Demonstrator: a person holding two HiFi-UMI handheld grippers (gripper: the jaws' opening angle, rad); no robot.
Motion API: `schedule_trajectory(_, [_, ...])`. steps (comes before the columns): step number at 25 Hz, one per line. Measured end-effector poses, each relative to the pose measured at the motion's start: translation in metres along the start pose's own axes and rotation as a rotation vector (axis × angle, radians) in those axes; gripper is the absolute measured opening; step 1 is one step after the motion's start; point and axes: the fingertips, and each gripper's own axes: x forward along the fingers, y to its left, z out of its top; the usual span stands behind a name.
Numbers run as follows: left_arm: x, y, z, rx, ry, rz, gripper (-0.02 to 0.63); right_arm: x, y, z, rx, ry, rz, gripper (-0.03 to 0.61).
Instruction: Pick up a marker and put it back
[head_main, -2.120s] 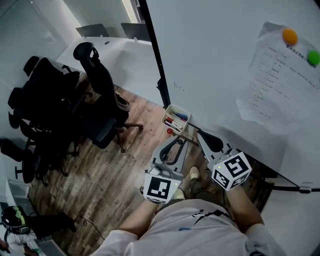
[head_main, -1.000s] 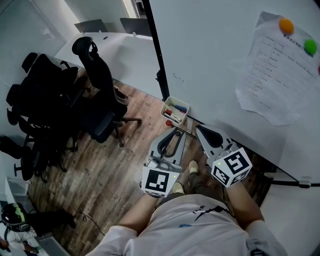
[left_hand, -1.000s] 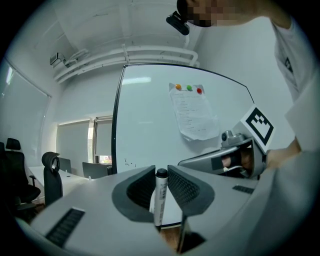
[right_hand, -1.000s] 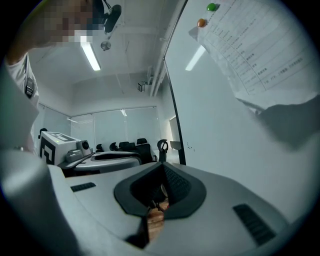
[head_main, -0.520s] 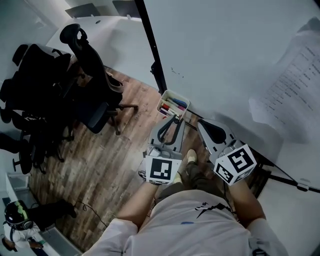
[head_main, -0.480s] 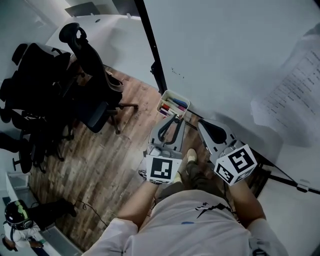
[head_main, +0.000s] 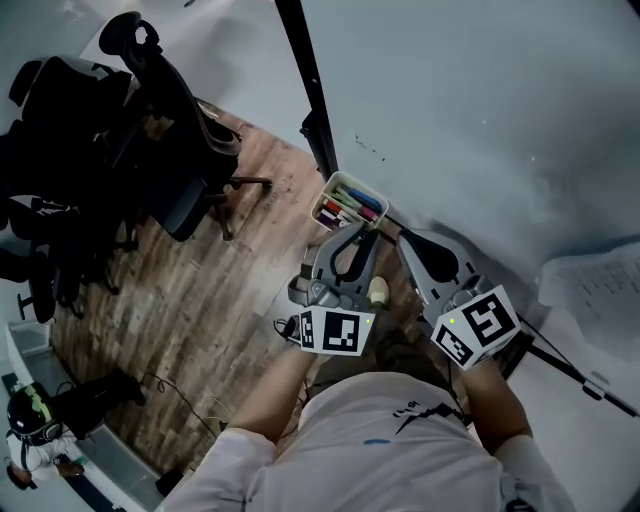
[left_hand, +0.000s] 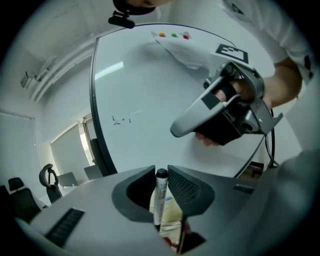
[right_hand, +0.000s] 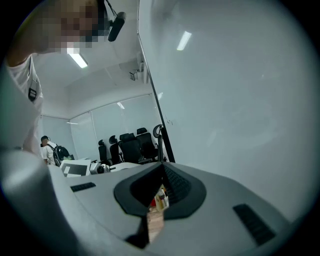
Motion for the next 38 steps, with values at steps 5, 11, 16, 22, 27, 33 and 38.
schedule_trajectory(5, [0.007, -0.020, -0.025, 0.095, 0.054, -0.035, 0.084, 0.006, -0.003, -0.014, 0.014, 0.035, 0.003, 0.014])
schedule_trajectory(11, [0.008, -0.041, -0.042, 0.103, 0.091, -0.092, 0.105, 0.005, -0.005, -0.019, 0.014, 0.038, -0.006, 0.014])
schedule_trajectory(16, [0.005, -0.045, -0.042, 0.021, 0.106, -0.114, 0.164, -0.002, -0.001, -0.019, 0.015, 0.036, -0.014, 0.014])
schedule_trajectory(22, [0.004, -0.048, -0.053, -0.162, 0.101, -0.131, 0.187, -0.014, 0.004, -0.023, 0.019, 0.024, -0.027, 0.014])
schedule_trajectory(27, [-0.001, -0.055, -0.053, -0.132, 0.113, -0.132, 0.211, -0.025, 0.007, -0.022, 0.021, 0.009, -0.044, 0.014])
schedule_trajectory(33, [-0.016, -0.055, -0.027, -0.136, 0.057, -0.127, 0.210, -0.035, 0.014, -0.017, 0.016, -0.014, -0.053, 0.014])
schedule_trajectory(38, [-0.038, -0.044, 0.008, -0.218, -0.003, -0.122, 0.210, -0.039, 0.028, -0.008, 0.003, -0.040, -0.052, 0.014])
